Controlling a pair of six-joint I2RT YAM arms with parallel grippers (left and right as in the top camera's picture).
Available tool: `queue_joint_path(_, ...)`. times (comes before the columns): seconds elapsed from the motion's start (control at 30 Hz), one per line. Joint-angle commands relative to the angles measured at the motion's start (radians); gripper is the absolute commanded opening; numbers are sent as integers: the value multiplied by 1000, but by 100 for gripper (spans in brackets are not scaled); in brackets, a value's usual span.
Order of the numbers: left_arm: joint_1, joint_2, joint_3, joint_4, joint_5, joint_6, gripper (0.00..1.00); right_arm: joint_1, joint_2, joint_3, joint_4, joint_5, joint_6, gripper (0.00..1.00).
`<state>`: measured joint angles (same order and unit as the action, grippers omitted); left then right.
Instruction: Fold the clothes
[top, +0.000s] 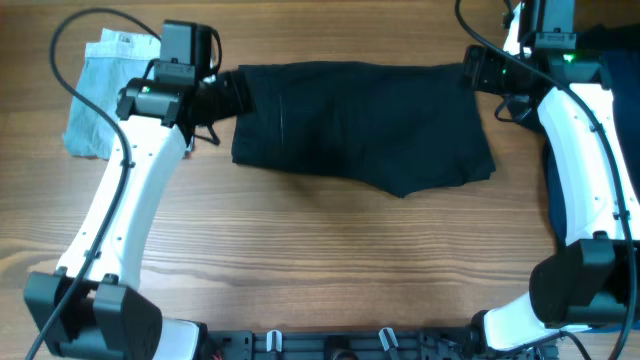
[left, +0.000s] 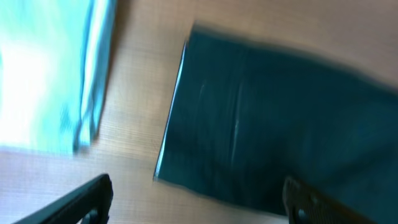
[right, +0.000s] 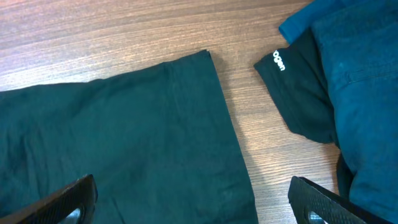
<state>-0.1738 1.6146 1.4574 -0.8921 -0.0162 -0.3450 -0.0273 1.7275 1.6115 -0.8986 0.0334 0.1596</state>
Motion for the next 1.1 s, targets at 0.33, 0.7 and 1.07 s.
queue_joint_path(0.33, 4, 399, -91, 132, 109, -3, 98, 6, 6, -3, 0, -16, -2, 100)
queue_joint_path(0.7, 8, 441, -179, 164, 166, -37, 88, 6, 6, -3, 0, -16, -2, 99)
queue_joint_path(1.07, 8, 442, -195, 159, 206, -60, 43, 6, 6, -3, 0, -16, -2, 99)
